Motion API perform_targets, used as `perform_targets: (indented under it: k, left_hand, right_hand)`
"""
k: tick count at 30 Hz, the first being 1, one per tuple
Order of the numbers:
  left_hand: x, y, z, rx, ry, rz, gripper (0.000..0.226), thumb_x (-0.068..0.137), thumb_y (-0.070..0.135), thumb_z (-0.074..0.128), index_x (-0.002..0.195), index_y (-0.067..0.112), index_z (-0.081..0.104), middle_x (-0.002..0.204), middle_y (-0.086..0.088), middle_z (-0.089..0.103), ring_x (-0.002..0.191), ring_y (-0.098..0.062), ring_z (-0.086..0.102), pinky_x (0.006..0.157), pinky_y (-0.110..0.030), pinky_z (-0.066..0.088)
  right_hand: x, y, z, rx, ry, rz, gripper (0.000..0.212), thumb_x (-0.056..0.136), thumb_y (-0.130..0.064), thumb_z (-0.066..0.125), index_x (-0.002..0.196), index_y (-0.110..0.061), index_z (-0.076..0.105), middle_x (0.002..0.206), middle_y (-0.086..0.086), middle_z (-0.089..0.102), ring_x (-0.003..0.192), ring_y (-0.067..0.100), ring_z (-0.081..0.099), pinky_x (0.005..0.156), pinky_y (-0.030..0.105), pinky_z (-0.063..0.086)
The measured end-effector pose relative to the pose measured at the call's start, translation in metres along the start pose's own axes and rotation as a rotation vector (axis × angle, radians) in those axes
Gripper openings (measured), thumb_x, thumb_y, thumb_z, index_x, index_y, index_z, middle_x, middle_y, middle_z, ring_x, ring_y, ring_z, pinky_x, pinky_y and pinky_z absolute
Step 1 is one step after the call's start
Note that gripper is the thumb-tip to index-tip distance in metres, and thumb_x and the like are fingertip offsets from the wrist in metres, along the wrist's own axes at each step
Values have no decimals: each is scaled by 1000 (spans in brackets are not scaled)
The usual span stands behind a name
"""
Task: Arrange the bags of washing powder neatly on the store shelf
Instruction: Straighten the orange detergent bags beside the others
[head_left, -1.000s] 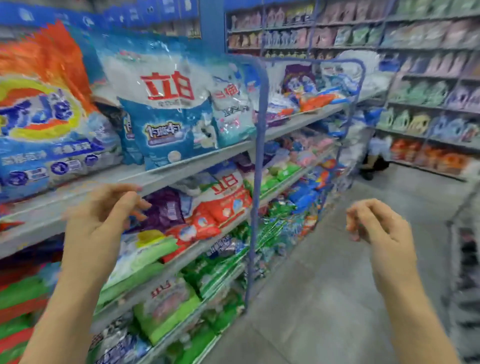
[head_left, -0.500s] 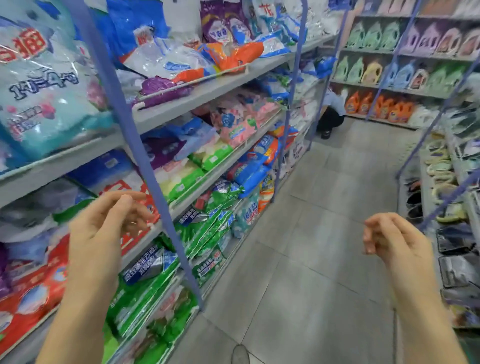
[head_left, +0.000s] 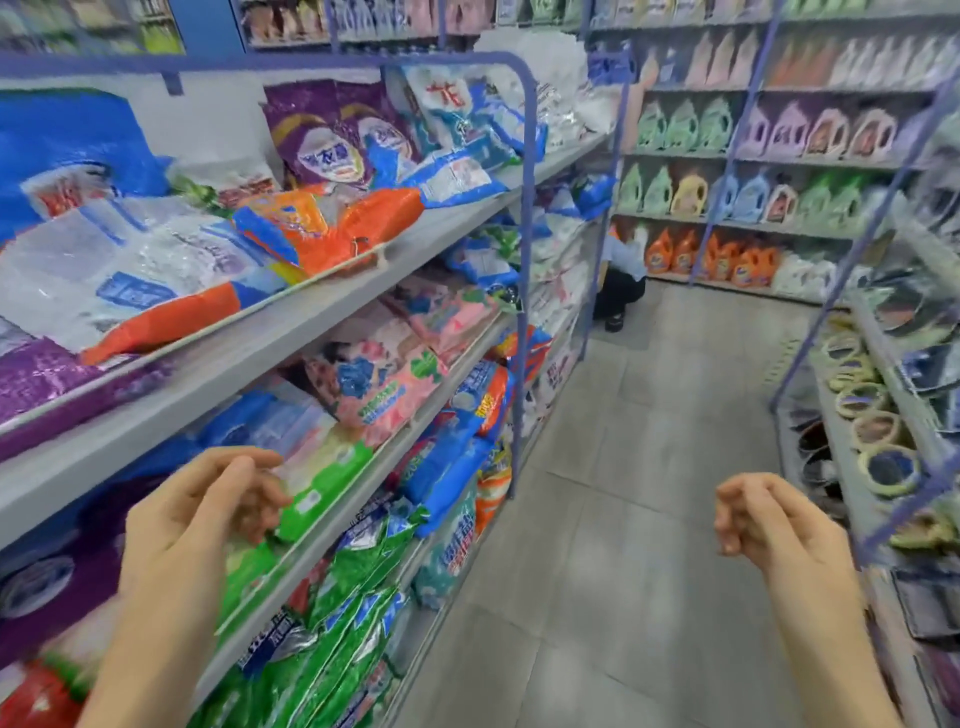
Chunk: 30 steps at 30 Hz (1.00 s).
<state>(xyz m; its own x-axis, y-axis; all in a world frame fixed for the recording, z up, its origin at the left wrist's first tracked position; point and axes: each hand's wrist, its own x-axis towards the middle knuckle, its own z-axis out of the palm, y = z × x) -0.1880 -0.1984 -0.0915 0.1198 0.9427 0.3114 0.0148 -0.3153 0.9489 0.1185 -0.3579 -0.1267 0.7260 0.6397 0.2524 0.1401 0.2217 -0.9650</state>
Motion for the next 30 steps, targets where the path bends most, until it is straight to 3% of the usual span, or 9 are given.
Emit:
perform_targets:
  k: [2,5,10,13,17,21,25,28,30]
  left_hand:
    - [28,-11,24,7,63,-6,27,89,40,52,76,24,70,62,1,64,61,-12,55,52,-11,45]
    - [63,-20,62,60,188,15,40,95,10,45,69,28,71,58,4,64,56,-7,55,54,-11,44]
    - [115,-12,99,72,399,27,48,95,7,44,65,33,71,55,8,63,52,-1,54,54,-10,44]
    - [131,-7,101,124,536,56,42,95,6,43,68,24,69,56,7,63,51,-1,53,54,-9,44]
    - [148,5,89,248,666,142,30,94,5,47,72,17,64,59,5,63,54,-3,53,55,-11,44]
    - [170,20,76,362,664,216,13,87,16,55,78,18,63,63,6,65,57,-6,55,55,-14,43]
    - [197,25,71,512,619,235,17,74,43,54,81,31,64,82,9,68,73,-2,61,67,-12,47]
    - [219,22,67,723,537,226,19,77,36,52,94,40,59,96,17,65,88,1,57,75,-8,43]
    - [236,18,65,860,454,222,35,78,22,50,107,40,52,109,22,58,99,2,52,86,-10,38]
  right_hand:
    - [51,12,5,10,-41,-9,60,50,-81,62,69,-25,67,55,-4,56,48,4,45,48,11,40]
    - [134,20,18,15,-149,-46,59,50,-82,61,69,-26,67,55,-6,57,50,4,47,49,11,41]
    - [259,14,66,28,-382,-137,52,58,-77,57,70,-28,66,57,-7,57,52,3,47,51,11,41]
    - [309,14,115,70,-570,-193,23,81,-44,54,66,-30,65,54,-9,56,50,2,46,50,9,39]
    - [350,17,187,66,-783,-304,32,92,-13,49,68,-28,62,59,-8,57,54,3,48,54,11,40]
    - [365,11,257,-30,-959,-454,18,89,-18,58,91,-36,60,88,-20,62,80,-5,56,69,10,44]
    - [381,18,310,-229,-1085,-609,52,77,-45,67,123,-41,44,127,-22,42,118,0,37,97,22,28]
    - [393,27,337,-269,-1105,-729,49,76,-32,72,120,-27,51,123,-14,48,117,5,42,94,13,28]
    - [402,33,350,-232,-1059,-793,35,76,-29,74,105,-24,57,108,-10,59,105,16,55,92,23,37]
